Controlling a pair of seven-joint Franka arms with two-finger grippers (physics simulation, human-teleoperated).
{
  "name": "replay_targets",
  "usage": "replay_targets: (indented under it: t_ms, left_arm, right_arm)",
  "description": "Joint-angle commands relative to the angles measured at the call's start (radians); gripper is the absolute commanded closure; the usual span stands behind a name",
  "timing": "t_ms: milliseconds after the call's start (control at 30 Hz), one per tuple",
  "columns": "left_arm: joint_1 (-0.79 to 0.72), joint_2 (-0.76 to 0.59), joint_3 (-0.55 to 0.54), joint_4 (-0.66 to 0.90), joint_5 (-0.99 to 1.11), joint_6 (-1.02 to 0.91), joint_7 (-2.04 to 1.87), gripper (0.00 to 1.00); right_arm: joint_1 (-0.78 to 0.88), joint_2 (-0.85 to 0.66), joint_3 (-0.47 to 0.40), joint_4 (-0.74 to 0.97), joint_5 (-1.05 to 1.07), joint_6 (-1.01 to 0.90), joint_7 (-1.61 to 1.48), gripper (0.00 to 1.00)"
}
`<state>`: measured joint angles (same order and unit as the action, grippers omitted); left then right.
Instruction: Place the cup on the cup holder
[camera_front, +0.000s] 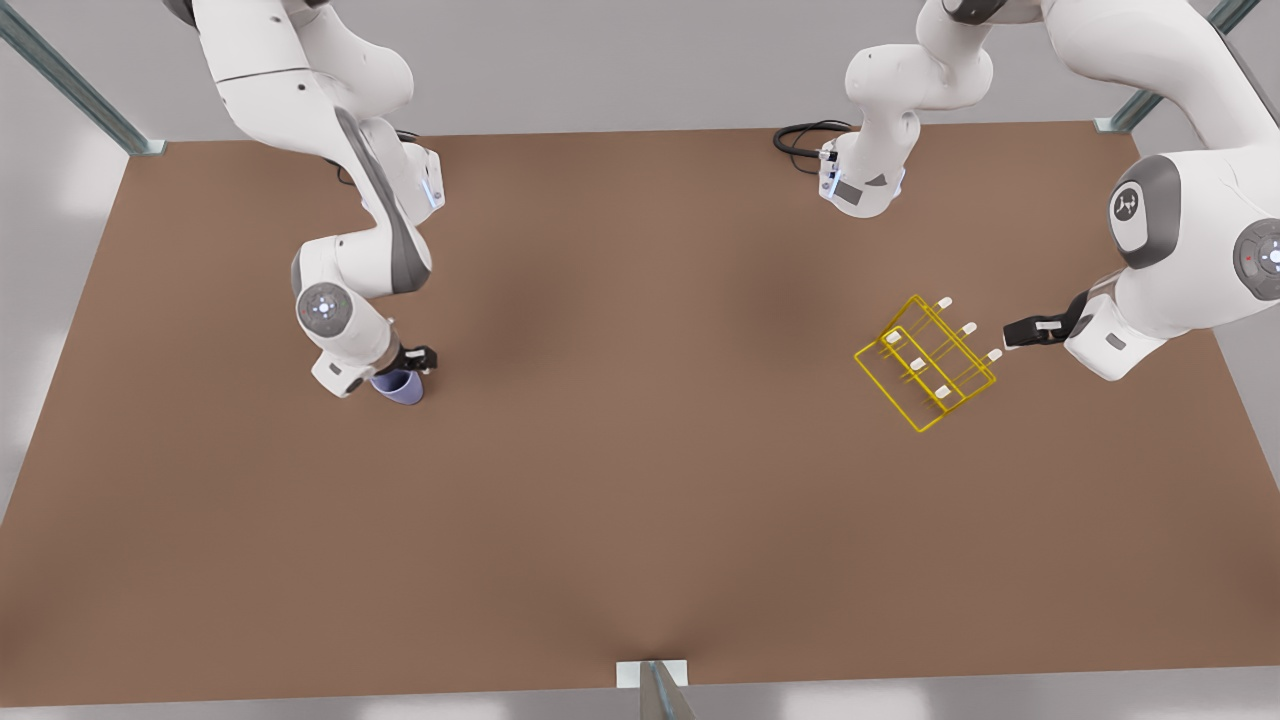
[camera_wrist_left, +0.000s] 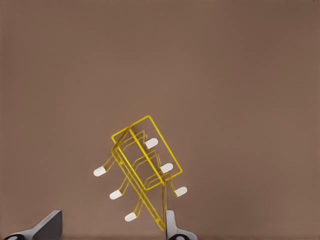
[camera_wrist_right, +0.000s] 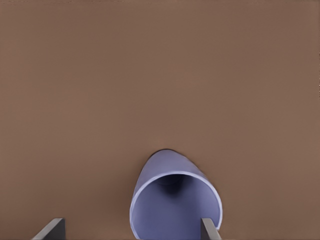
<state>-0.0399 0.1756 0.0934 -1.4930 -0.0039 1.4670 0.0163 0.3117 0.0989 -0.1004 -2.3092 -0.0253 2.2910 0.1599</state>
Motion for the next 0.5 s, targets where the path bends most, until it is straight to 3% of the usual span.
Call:
replay_targets:
  t_ms: [0,467]
  left_arm:
    - [0.0,-0.001,0.0,0.0,-0.001,-0.002,0.001,0.0]
    - [-0.001,-0.004,0.0,0.0,-0.002,-0.007,0.001,0.0]
  right_arm:
    - [0.004,0.001,-0.007,-0.006,-0.001,0.15,0.036,0.0]
    - [0.032,0.001,-0.008,-0.076,0.001,0.168,0.033,0.0]
